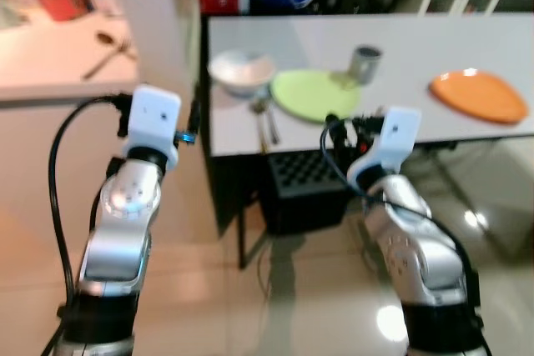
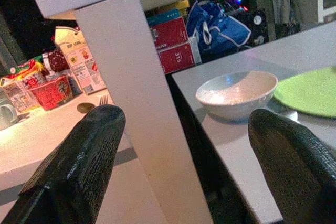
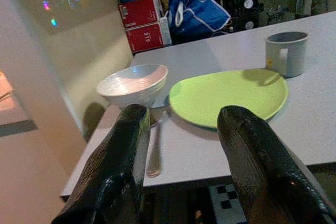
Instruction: Setting the table
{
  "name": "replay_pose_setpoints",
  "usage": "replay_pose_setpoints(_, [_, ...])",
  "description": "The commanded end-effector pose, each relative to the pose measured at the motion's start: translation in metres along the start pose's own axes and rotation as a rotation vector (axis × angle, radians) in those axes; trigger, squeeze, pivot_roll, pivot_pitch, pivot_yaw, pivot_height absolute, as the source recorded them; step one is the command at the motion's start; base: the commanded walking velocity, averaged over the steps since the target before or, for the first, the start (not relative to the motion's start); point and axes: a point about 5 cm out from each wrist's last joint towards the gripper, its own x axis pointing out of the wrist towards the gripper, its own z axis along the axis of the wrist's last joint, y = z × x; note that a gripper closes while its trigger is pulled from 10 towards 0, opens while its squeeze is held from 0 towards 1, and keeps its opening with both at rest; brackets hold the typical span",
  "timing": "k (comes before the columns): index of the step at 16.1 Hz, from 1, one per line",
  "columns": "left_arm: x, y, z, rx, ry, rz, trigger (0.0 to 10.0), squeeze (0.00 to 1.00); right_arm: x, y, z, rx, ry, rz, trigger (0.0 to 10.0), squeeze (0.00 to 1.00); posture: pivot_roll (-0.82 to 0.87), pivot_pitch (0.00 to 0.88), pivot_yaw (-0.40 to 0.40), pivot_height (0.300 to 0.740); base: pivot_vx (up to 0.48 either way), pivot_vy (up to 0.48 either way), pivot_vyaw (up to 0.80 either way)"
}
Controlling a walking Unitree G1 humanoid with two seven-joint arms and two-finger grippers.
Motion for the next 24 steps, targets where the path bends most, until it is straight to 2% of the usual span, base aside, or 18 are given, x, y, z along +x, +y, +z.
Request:
replay_pose_setpoints(1, [0.002, -0.007, 0.004, 0.002, -0.014, -0.027, 10.0, 0.00, -0.001, -0.008, 0.002, -0.002, -0.017, -0.031, 10.0, 0.00, 0.01, 0.000, 0.001, 0.740, 0.000, 0.461, 0.00])
replay_pose_setpoints(9, [0.011, 0.008, 0.011, 0.016, -0.044, 0.011, 10.0, 0.00, 0.002, -0.006, 0.002, 0.014, -0.012, -0.027, 10.0, 0.00, 0.01, 0.000, -0.001, 0.740, 0.000, 0.472, -0.06])
replay_pose_setpoints(11, [0.014, 0.014, 0.014, 0.037, -0.059, 0.017, 10.0, 0.00, 0.002, -0.006, 0.002, 0.016, -0.010, -0.029, 10.0, 0.00, 0.01, 0.000, -0.001, 0.740, 0.000, 0.480, -0.41])
replay_pose_setpoints(15, [0.029, 0.036, 0.027, 0.075, -0.097, 0.042, 10.0, 0.00, 0.004, -0.004, 0.001, 0.021, -0.012, -0.027, 10.0, 0.00, 0.02, 0.000, 0.000, 0.740, 0.000, 0.480, -0.47])
replay_pose_setpoints(18, [0.037, 0.046, 0.031, 0.065, -0.085, 0.046, 10.0, 0.00, 0.005, -0.005, 0.002, 0.024, -0.014, -0.029, 10.0, 0.00, 0.02, 0.000, 0.003, 0.740, 0.000, 0.480, -0.47])
replay_pose_setpoints(19, [0.042, 0.050, 0.034, 0.056, -0.091, 0.049, 10.0, 0.65, 0.005, -0.005, 0.002, 0.025, -0.017, -0.031, 10.0, 0.00, 0.02, 0.000, 0.005, 0.740, 0.000, 0.480, -0.47])
replay_pose_setpoints(20, [0.046, 0.055, 0.038, 0.053, -0.100, 0.049, 10.0, 1.00, 0.006, -0.006, 0.003, 0.026, -0.020, -0.033, 10.0, 0.00, 0.02, 0.000, 0.005, 0.740, 0.000, 0.480, -0.47])
replay_pose_setpoints(21, [0.058, 0.065, 0.050, 0.073, -0.133, 0.034, 10.0, 1.00, 0.007, -0.006, 0.004, 0.026, -0.025, -0.037, 10.0, 0.00, 0.02, 0.000, 0.006, 0.740, 0.000, 0.480, -0.47])
replay_pose_setpoints(24, [0.066, 0.070, 0.055, 0.086, -0.135, 0.008, 10.0, 1.00, 0.007, -0.006, 0.005, 0.027, -0.026, -0.039, 10.0, 0.00, 0.02, 0.000, 0.007, 0.740, 0.000, 0.480, -0.53])
